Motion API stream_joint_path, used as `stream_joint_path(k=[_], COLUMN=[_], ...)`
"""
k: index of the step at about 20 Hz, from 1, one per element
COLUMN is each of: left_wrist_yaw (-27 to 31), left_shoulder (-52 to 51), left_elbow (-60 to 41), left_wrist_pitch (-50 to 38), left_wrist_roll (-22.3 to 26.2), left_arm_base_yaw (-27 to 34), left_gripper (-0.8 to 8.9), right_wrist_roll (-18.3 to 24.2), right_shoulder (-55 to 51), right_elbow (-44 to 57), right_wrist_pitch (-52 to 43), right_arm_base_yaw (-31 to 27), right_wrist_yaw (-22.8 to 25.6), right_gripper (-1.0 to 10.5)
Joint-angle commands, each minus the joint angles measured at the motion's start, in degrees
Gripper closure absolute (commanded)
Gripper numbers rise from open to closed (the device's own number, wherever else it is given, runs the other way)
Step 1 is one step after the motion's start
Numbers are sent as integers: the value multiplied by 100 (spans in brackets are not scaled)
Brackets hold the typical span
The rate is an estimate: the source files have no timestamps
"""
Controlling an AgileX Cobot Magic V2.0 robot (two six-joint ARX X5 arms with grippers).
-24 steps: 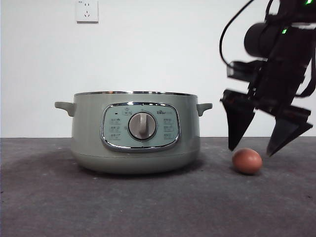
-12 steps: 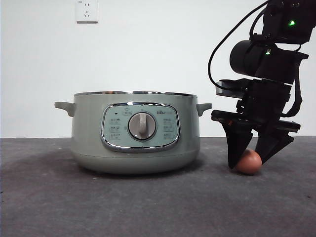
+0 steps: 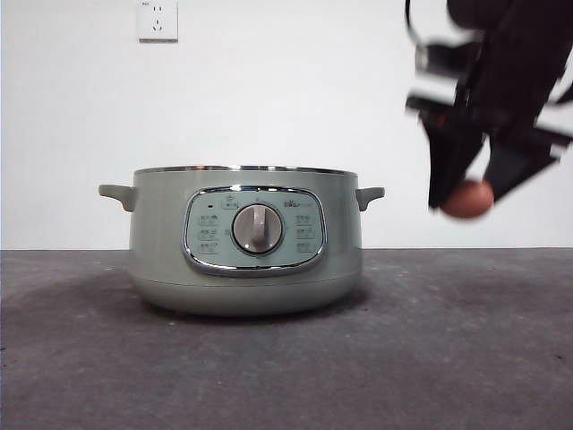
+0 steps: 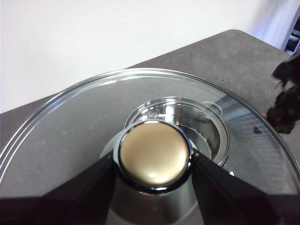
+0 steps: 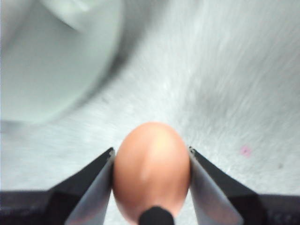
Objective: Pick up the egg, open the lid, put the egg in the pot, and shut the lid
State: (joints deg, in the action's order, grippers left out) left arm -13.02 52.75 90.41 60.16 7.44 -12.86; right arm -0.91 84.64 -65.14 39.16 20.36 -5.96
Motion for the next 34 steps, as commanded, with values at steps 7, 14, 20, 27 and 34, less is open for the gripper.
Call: stream_joint_path(k=[7, 14, 20, 27, 34], left_wrist_yaw=[-50, -87, -87, -85, -87], left_shoulder=[-55, -52, -52, -50, -48], left_elbow=[52, 52, 52, 52, 52], left_wrist_pitch=[-278, -278, -278, -278, -275], left_wrist_roll=[-37, -44, -57, -57, -55], left_arm_base_yaw=[20, 17, 17, 17, 17], left_gripper=[821, 821, 821, 821, 821], right_wrist_roll=[-59, 4, 153, 284, 310], right_shoulder=[-35, 2376, 3871, 4365, 4640], right_elbow=[-1460, -4076, -5224, -5228, -5222], right_wrist_pitch=[-603, -105, 426, 612, 883], right_arm_base_yaw=[1032, 1499, 1604, 1606, 1687], right_wrist_yaw=[2, 20, 114, 177, 234], right_gripper=[959, 959, 959, 959, 959])
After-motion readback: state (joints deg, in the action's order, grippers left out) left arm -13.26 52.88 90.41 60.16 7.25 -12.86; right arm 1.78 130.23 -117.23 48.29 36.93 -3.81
